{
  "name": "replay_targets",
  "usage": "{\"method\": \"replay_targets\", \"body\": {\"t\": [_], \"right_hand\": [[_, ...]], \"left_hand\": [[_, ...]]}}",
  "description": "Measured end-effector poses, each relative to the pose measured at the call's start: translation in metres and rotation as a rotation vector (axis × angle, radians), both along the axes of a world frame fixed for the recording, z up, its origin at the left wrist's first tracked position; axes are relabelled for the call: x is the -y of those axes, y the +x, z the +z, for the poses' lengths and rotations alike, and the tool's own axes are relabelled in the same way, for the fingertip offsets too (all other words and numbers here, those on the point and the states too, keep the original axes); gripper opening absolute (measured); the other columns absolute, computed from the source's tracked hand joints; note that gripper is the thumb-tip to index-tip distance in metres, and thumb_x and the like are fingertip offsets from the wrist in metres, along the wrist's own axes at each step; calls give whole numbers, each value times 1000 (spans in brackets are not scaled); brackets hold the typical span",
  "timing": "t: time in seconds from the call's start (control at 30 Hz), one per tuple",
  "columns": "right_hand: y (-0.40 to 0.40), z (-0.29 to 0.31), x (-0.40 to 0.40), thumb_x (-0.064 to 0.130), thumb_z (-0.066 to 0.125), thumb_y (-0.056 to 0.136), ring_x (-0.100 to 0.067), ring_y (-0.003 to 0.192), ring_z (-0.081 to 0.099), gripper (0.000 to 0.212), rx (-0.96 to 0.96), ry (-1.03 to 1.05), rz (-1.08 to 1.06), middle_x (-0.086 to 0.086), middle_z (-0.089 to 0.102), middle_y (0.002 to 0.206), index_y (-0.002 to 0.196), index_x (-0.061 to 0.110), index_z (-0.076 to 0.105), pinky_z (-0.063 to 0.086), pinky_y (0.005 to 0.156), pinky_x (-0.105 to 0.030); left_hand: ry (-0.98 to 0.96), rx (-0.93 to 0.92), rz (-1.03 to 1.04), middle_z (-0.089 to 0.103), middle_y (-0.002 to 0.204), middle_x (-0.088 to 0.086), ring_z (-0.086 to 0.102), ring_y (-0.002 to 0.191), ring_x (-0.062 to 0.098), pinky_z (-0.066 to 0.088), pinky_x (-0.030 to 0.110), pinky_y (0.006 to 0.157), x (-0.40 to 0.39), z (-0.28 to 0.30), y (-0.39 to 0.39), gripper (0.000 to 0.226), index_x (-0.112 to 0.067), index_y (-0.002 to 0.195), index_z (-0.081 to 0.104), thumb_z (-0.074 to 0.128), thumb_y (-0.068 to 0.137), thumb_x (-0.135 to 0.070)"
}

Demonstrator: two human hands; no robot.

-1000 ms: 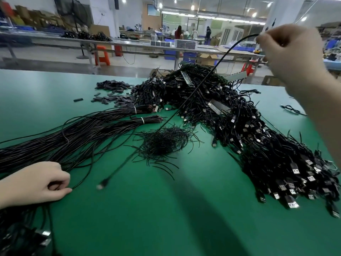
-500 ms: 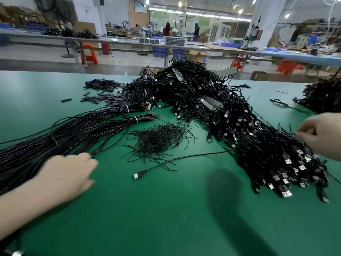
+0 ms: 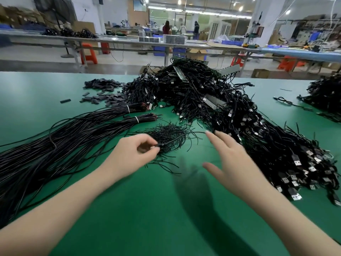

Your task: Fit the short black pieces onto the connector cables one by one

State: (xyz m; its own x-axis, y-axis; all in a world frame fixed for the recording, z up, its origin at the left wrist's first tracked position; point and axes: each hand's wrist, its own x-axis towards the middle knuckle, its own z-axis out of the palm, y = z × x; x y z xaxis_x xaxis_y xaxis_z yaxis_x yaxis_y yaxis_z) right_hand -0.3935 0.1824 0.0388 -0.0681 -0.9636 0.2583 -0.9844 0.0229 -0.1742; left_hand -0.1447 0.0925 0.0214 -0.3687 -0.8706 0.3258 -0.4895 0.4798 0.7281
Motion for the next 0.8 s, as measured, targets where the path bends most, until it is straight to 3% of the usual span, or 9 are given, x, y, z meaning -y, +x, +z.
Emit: {"method": "replay_targets", "body": {"t": [0.1, 0.17, 0.23, 0.3, 0.37, 0.47, 0.57, 0.63, 0.8], "right_hand": [[27, 3, 38, 54, 46, 94, -23, 142, 21, 70, 37, -111, 48, 5, 15, 161, 153, 35, 13, 17, 112, -35], [36, 12, 55, 45, 48, 98, -27, 139, 30, 54, 132, -265, 47, 2, 38, 152, 148, 29, 36, 23, 113, -43], [44, 20, 59, 34, 49, 98, -32, 113, 54, 30, 186, -474, 119, -2, 68, 115, 116, 17, 66, 39, 95, -46], [48, 23, 61, 31, 42, 98, -13, 76, 57, 27, 319, -519, 229, 11, 64, 75, 85, 16, 61, 43, 69, -35], [55, 26, 60, 29, 40, 101, -3, 55, 44, 27, 578, -426, 328, 15, 49, 58, 78, 21, 48, 32, 53, -17], [57, 28, 57, 27, 43, 101, -6, 54, 41, 32, 755, -283, 380, 12, 47, 57, 71, 18, 51, 30, 51, -16], [53, 32, 55, 33, 41, 101, -4, 55, 37, 39, 903, -83, 431, 14, 44, 57, 67, 17, 50, 31, 56, -19], [47, 34, 54, 38, 39, 99, -6, 55, 36, 38, 1039, 58, 502, 11, 43, 59, 73, 19, 59, 32, 55, -20], [35, 27, 58, 40, 40, 97, -13, 60, 44, 40, 1246, 519, 677, 3, 50, 63, 101, 16, 72, 41, 56, -20]], "left_hand": [[119, -308, -90, 74, 83, -2, 63, 67, 3, 51, 16, 65, 3, 30, -20, 6, -25, 86, 72, 68, 85, -30], [192, -498, -118, 75, 86, 1, 71, 86, 15, 57, 29, 81, 7, 44, -35, 10, -20, 88, 69, 62, 86, -27], [277, -739, -113, 73, 82, 1, 71, 87, 18, 58, 32, 78, 11, 54, -52, 15, -17, 86, 63, 58, 94, -27], [395, -936, -124, 73, 82, 1, 70, 80, 16, 58, 28, 68, 13, 62, -65, 26, -16, 90, 64, 50, 100, -35], [458, -884, -169, 75, 91, 1, 70, 80, 13, 56, 24, 65, 13, 66, -74, 45, -21, 93, 73, 38, 101, -47], [470, -720, -290, 76, 101, 2, 70, 95, 16, 55, 34, 86, 14, 64, -83, 53, -29, 91, 78, 30, 96, -52], [510, -652, -405, 76, 103, 4, 70, 100, 18, 57, 29, 83, 13, 69, -81, 49, -28, 91, 78, 32, 97, -46], [539, -657, -441, 76, 99, 6, 72, 97, 19, 56, 22, 75, 14, 73, -77, 46, -27, 88, 78, 36, 98, -43], [652, -763, -506, 77, 90, 6, 74, 87, 21, 59, 28, 75, 12, 86, -63, 48, -23, 81, 79, 39, 88, -49]]}}
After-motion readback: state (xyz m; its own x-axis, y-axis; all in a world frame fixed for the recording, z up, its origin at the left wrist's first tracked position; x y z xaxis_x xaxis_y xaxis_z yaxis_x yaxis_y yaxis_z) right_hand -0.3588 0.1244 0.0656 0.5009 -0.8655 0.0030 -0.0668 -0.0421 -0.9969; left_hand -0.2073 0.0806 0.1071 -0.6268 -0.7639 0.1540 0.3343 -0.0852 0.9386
